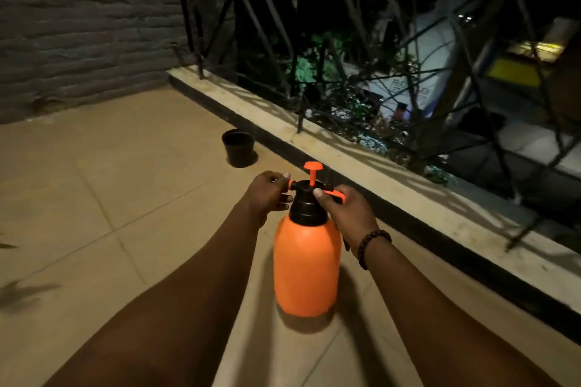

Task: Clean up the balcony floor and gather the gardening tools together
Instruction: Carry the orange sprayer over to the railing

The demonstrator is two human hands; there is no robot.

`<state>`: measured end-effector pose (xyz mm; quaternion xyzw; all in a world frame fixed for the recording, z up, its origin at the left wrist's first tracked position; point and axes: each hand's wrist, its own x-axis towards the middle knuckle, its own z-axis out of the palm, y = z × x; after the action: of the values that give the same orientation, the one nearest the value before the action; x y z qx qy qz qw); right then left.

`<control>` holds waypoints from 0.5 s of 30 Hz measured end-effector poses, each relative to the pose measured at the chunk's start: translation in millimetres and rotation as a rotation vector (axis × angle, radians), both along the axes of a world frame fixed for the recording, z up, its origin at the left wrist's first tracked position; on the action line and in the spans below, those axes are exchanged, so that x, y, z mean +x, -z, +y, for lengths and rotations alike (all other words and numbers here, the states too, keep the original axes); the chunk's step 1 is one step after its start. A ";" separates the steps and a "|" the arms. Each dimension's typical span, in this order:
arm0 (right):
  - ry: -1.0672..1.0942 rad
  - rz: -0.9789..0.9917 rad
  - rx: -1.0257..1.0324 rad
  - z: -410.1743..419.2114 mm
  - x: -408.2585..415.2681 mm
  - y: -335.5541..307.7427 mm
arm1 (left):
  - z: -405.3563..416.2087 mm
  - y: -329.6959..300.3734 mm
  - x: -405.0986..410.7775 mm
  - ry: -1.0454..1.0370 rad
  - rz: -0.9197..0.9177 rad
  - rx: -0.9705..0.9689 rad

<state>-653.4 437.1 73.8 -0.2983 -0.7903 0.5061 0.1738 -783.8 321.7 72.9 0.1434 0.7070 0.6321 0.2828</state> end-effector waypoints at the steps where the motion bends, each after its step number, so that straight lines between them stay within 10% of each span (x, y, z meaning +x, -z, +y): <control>1: 0.036 0.021 -0.011 8.1 10.7 -1.3 | 13.1 0.1 7.5 0.018 0.004 -0.006; 15: 0.590 0.187 0.045 84.6 185.5 0.5 | 162.9 3.8 129.2 0.714 0.127 -0.142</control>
<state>-467.9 521.7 73.4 -0.4630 -0.6612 0.4414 0.3919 -654.6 484.6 69.1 0.4001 0.6705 0.4327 0.4506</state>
